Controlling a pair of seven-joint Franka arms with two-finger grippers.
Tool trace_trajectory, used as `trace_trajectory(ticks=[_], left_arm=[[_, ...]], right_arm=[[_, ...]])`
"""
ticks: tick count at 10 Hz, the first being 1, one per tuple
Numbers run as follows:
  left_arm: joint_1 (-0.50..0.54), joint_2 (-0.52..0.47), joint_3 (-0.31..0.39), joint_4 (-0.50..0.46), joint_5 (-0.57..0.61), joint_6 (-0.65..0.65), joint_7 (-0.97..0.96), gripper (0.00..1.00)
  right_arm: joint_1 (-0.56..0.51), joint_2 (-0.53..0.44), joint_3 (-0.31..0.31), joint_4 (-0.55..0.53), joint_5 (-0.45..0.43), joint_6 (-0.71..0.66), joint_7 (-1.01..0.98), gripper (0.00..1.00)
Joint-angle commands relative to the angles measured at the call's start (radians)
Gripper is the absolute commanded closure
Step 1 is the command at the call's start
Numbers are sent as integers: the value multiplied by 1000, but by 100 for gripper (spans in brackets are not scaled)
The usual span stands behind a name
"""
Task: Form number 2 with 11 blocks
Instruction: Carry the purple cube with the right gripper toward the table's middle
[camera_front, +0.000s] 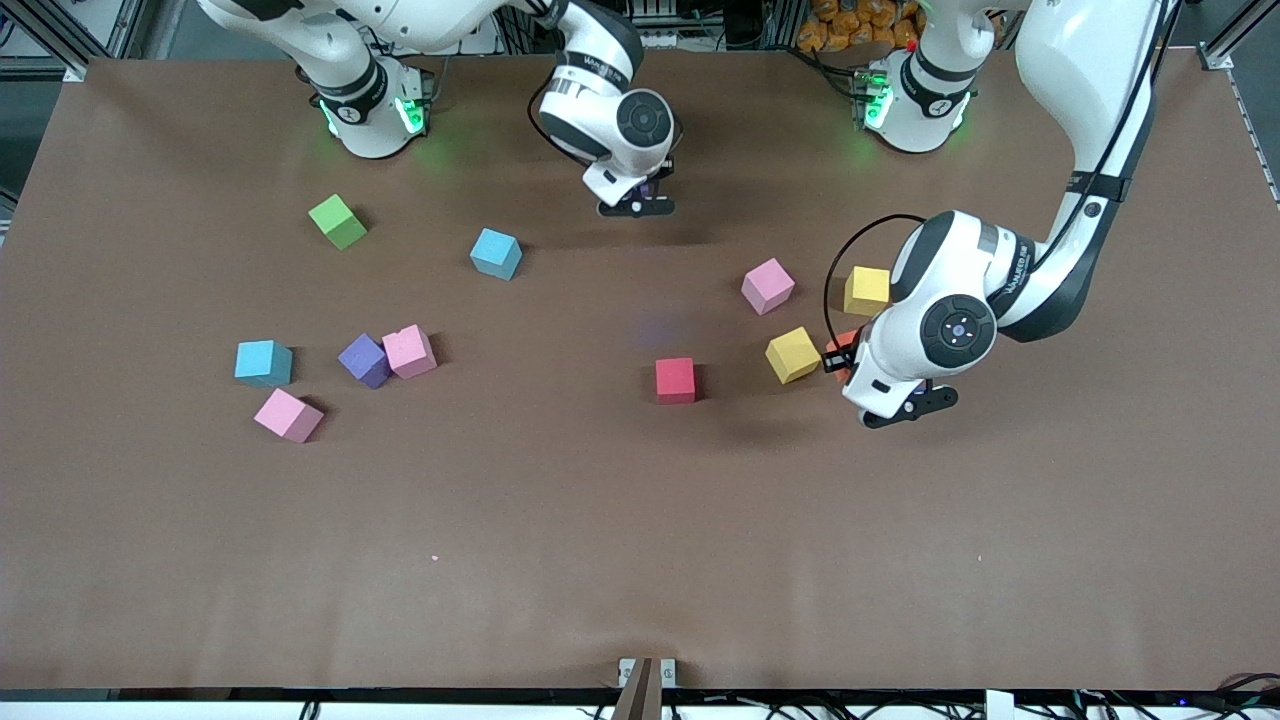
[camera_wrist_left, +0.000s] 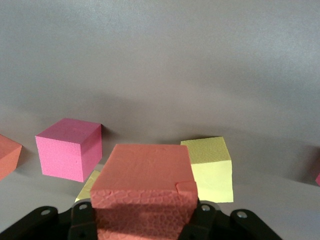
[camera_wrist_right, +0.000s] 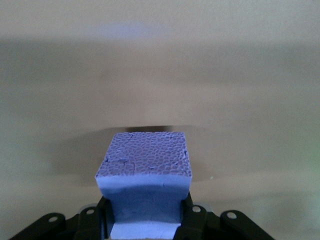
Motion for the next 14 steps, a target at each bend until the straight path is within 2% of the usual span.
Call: trace_trajectory(ticks=[1, 3, 6, 7, 8, 9, 11, 14], left_arm=[[-1, -7, -1, -5, -8, -8, -5, 100], [-1, -7, -1, -5, -8, -8, -7, 100], [-1, -9, -1, -6, -8, -6, -8, 100], [2, -9, -3, -8, -8, -6, -10, 100], [1, -9, -3, -9, -8, -6, -10, 100], [-1, -9, -3, -9, -11, -6, -11, 100], [-7, -9, -3, -9, -15, -6, -33, 100], [-10, -9, -6, -9, -16, -8, -46, 100]], right_arm=[[-21, 26, 5, 1, -3, 19, -32, 100], [-30, 26, 5, -10, -3, 18, -50, 100], [-44, 26, -1, -11, -4, 19, -59, 90], [-46, 26, -6, -11, -3, 19, -59, 67], [-49, 26, -15, -10, -3, 12, -50, 38], [-49, 26, -25, -5, -3, 6, -44, 0], [-52, 23, -27, 16, -3, -25, 8, 0], [-65, 17, -13, 122, 14, -184, 25, 0]])
